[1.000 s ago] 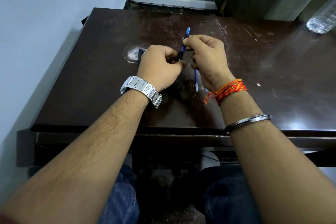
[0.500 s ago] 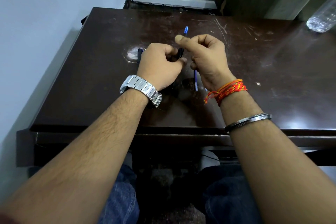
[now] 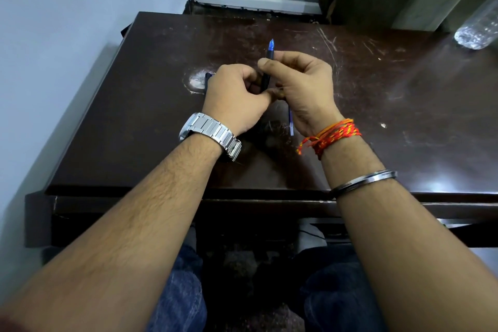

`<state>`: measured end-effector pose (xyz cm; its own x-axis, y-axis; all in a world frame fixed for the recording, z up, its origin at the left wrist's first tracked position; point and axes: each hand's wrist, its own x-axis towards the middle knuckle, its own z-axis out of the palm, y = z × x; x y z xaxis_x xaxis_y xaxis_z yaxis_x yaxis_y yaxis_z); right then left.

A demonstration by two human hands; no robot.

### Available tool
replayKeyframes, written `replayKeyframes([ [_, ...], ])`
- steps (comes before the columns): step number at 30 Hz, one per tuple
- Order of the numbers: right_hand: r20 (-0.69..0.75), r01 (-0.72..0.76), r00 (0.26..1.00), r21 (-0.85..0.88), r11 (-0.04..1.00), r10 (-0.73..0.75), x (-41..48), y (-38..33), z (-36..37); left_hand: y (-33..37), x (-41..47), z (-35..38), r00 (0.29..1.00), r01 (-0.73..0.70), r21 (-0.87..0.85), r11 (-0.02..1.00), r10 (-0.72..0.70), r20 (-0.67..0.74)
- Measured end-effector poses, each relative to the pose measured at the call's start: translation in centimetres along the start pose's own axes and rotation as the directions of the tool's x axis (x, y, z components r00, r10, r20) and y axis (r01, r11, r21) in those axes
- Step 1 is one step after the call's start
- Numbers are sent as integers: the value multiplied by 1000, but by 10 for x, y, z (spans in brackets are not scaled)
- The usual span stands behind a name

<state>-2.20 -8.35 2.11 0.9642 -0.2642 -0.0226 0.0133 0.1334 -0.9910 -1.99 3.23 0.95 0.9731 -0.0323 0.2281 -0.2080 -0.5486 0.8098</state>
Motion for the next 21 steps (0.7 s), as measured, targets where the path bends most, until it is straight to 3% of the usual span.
replayKeyframes([
  [8, -43, 15, 999, 64, 998, -13, 5, 3, 2, 2, 1, -1, 997, 61, -53, 997, -63, -47],
  [12, -42, 26, 999, 93, 995, -23, 6, 4, 1, 7, 2, 0, 988, 155, -165, 974, -155, 15],
  [21, -42, 43, 998, 104, 994, -39, 4, 3, 3, 11, -1, -4, 978, 210, -264, 941, -207, 41],
])
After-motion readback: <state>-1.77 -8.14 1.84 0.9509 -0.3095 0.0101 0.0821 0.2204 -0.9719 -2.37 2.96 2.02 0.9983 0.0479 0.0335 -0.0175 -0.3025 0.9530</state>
